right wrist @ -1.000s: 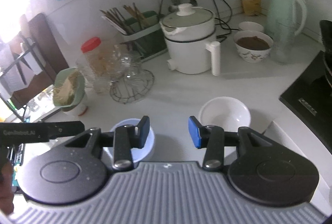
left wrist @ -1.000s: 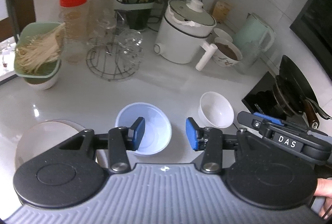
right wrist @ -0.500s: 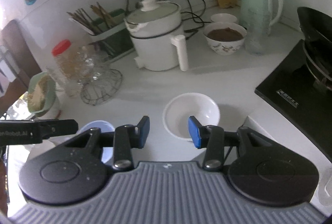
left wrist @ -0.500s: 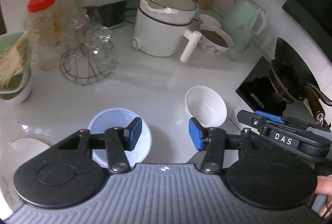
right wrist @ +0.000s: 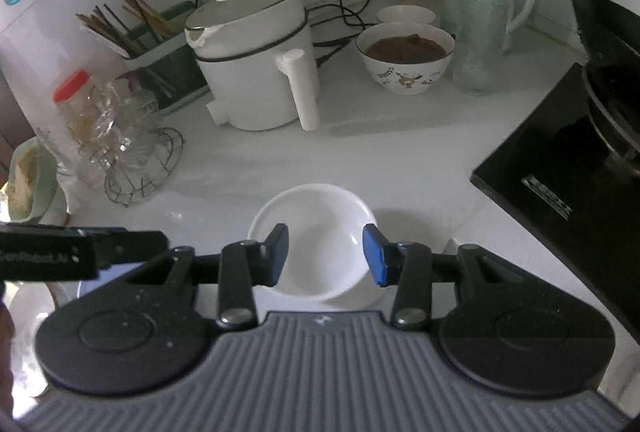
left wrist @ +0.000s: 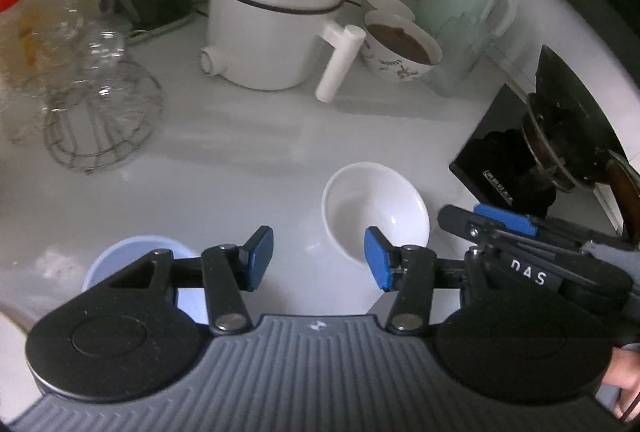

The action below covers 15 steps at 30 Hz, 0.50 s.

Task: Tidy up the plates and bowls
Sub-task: 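Move both grippers to the rim of the white ceramic bowl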

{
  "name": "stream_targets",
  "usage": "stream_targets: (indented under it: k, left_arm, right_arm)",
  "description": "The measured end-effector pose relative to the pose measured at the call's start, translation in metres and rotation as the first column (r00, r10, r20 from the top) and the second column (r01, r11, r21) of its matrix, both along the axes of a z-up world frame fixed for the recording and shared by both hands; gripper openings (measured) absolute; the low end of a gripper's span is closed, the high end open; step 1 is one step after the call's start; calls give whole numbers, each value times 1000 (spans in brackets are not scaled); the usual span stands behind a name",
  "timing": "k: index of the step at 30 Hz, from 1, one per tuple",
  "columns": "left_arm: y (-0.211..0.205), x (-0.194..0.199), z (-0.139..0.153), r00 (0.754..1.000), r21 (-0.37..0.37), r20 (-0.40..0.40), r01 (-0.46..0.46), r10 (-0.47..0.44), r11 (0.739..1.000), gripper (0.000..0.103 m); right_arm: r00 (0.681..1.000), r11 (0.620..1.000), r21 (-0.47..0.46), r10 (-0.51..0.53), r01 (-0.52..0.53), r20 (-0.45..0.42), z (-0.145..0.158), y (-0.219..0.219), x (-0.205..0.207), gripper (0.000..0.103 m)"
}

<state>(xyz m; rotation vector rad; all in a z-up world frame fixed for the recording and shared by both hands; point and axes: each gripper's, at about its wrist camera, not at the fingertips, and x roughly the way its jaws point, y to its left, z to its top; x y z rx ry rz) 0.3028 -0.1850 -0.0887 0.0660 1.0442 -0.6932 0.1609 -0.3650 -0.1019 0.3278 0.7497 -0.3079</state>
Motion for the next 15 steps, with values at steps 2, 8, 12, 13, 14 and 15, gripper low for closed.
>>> stream_targets:
  k: [2, 8, 12, 13, 14, 15]
  left_arm:
    - [-13, 5, -5, 1000, 30, 18, 10, -10, 999, 56]
    - [-35, 26, -24, 1000, 49, -6, 11, -11, 999, 56]
    - [-45, 40, -39, 999, 57, -52, 11, -8, 998, 56]
    - [-48, 42, -42, 998, 59, -64, 13, -9, 998, 56]
    - [-51, 44, -46, 997, 64, -72, 17, -13, 998, 56]
    - [-53, 46, -48, 997, 70, -73, 17, -12, 997, 56]
  right_arm:
    - [1000, 1000, -3, 7, -7, -10, -3, -7, 9, 44]
    - [999, 1000, 25, 18, -17, -43, -23, -28, 29, 44]
    - [997, 999, 25, 35, -34, -63, -33, -40, 43, 44]
    - [997, 999, 28, 40, -38, -66, -35, -42, 45, 44]
    - [996, 999, 33, 45, -43, -72, -37, -44, 48, 44]
    - [996, 998, 41, 47, -44, -77, -40, -46, 50, 44]
